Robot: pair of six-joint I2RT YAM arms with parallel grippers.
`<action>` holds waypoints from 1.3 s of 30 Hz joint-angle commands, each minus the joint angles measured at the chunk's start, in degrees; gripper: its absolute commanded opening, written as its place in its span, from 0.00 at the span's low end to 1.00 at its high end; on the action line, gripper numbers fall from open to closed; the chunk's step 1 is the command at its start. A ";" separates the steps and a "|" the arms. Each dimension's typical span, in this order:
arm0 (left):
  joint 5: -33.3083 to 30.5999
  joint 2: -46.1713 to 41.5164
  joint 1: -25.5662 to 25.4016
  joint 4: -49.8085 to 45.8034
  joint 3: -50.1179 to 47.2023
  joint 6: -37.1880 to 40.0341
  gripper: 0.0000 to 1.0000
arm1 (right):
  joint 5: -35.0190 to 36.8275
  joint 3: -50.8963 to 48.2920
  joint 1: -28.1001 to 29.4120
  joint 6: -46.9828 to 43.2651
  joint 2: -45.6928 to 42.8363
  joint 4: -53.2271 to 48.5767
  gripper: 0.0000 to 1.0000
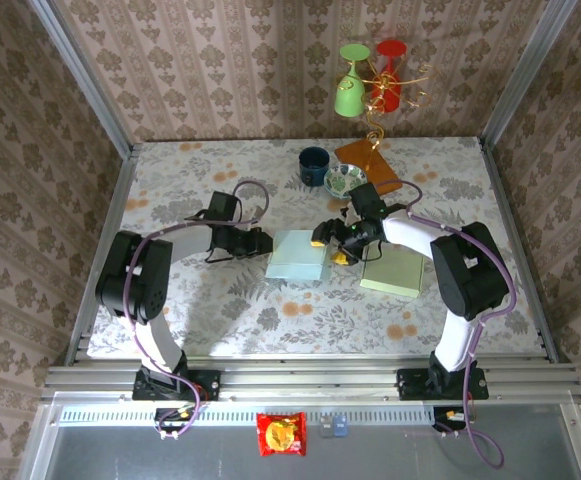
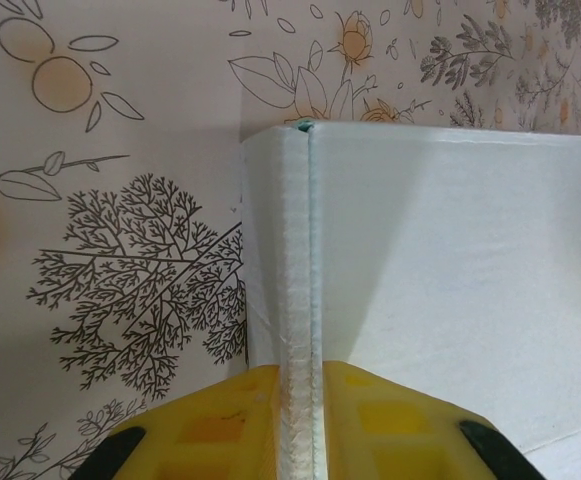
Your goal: Fold the paper box
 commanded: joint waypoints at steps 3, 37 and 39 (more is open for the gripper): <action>-1.50 0.51 0.74 1.13 -2.34 -2.43 0.18 | -2.72 -0.30 1.14 3.80 0.55 4.86 0.70; -13.73 -27.45 -13.67 -12.59 -2.82 58.40 0.79 | -17.45 0.87 -3.61 40.36 -0.02 4.71 0.47; -16.34 -26.65 -14.13 -12.99 -2.97 61.90 0.83 | -18.41 0.86 -3.61 41.25 0.10 4.20 0.47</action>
